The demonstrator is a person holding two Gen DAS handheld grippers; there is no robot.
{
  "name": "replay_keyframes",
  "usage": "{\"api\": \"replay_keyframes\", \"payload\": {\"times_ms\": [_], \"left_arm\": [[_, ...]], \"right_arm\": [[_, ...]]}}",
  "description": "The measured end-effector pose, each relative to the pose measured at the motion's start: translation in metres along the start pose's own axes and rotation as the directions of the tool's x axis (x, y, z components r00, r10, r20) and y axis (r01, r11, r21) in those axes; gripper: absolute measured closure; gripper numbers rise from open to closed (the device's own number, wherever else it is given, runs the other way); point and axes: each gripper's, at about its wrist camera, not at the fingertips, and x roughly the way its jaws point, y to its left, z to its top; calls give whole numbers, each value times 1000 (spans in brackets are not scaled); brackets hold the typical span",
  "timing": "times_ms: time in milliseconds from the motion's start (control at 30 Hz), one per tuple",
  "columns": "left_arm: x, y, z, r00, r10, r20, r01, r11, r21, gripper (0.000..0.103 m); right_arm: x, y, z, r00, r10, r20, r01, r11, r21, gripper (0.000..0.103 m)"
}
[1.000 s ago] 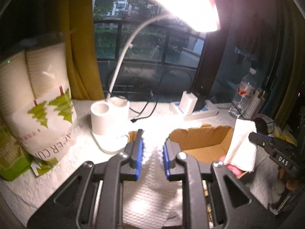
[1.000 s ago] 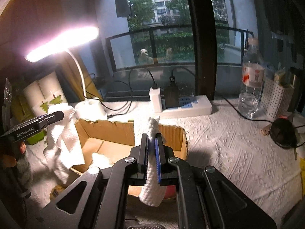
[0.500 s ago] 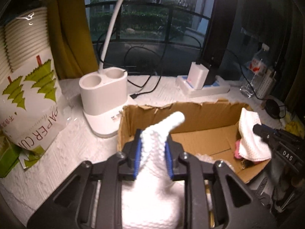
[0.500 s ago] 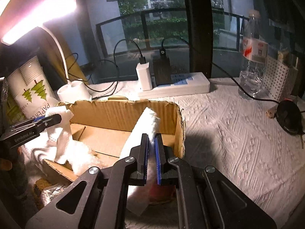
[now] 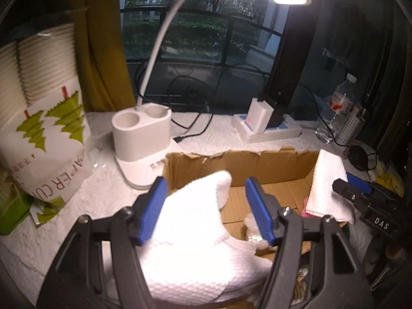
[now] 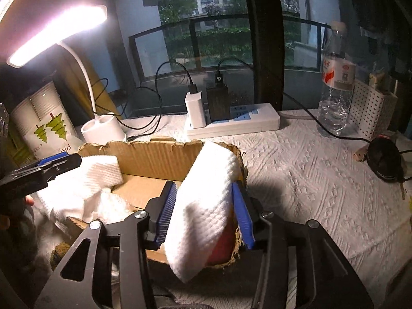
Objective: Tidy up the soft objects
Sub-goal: 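Lower the towel and napkin into the box and open both tools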
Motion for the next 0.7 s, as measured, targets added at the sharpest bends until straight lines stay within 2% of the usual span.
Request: {"api": "replay_keyframes", "payload": {"times_ms": [333, 633, 700], "left_arm": [[-26, 4, 0, 999, 33, 36, -32, 999, -19, 38], [-49, -2, -12, 999, 32, 43, -31, 999, -17, 38], [-54, -4, -14, 998, 30, 47, -30, 999, -14, 38]], "right_arm": [[-22, -3, -4, 999, -20, 28, 21, 1000, -3, 52], [-31, 1, -13, 1000, 5, 1, -5, 1000, -22, 45], [-34, 2, -13, 1000, 15, -5, -15, 999, -31, 39]]}}
